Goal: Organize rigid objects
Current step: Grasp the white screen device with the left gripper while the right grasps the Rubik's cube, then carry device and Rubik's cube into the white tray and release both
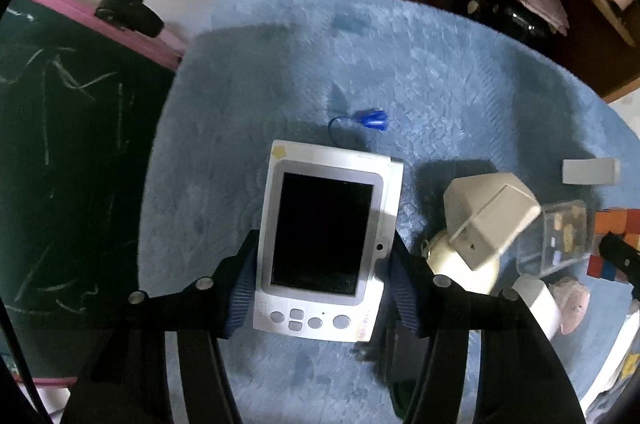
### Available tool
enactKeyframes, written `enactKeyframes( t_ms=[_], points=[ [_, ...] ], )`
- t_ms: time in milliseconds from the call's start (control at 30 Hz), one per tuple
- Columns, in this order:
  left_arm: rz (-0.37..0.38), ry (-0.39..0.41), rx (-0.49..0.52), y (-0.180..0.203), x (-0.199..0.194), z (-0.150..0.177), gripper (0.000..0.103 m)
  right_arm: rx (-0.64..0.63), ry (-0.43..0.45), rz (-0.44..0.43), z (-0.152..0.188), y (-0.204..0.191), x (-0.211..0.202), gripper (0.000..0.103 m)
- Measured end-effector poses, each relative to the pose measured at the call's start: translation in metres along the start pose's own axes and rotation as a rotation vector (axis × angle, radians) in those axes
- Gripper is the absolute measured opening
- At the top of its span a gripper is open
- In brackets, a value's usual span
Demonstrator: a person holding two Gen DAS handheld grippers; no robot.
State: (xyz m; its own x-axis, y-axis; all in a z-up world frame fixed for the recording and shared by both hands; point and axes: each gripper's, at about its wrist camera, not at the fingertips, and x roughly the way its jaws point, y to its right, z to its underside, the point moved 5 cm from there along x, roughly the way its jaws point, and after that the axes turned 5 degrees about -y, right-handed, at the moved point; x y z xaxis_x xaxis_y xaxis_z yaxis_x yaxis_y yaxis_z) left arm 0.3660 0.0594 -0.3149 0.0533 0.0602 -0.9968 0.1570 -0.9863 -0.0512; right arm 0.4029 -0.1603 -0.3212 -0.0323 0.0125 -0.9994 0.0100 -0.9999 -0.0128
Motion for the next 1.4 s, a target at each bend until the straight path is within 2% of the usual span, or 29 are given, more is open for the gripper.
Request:
enactKeyframes(
  t_ms=[300, 433, 667, 900, 1167, 1300, 1400],
  points=[
    [0.033, 0.119, 0.021, -0.005, -0.076, 0.018, 0.063, 0.028, 0.118, -0.032, 0.026, 0.01, -0.065, 0.056],
    [0.082, 0.18, 0.056, -0.007, -0.125, 0.034, 0.063, 0.035, 0.178, -0.051, 0.043, 0.018, -0.104, 0.056],
    [0.148, 0.288, 0.126, -0.009, -0.204, 0.075, 0.063, 0.017, 0.298, -0.09, 0.1, 0.017, -0.182, 0.056],
    [0.203, 0.404, 0.218, -0.013, -0.273, 0.131, 0.063, -0.022, 0.414, -0.143, 0.165, 0.008, -0.254, 0.056],
    [0.25, 0.477, 0.304, -0.019, -0.306, 0.19, 0.063, -0.048, 0.54, -0.176, 0.242, -0.004, -0.306, 0.057],
    [0.237, 0.513, 0.348, -0.016, -0.307, 0.218, 0.063, -0.066, 0.567, -0.181, 0.279, -0.009, -0.311, 0.057],
    [0.248, 0.519, 0.384, -0.012, -0.301, 0.237, 0.063, -0.086, 0.586, -0.153, 0.301, -0.013, -0.307, 0.057]
  ],
)
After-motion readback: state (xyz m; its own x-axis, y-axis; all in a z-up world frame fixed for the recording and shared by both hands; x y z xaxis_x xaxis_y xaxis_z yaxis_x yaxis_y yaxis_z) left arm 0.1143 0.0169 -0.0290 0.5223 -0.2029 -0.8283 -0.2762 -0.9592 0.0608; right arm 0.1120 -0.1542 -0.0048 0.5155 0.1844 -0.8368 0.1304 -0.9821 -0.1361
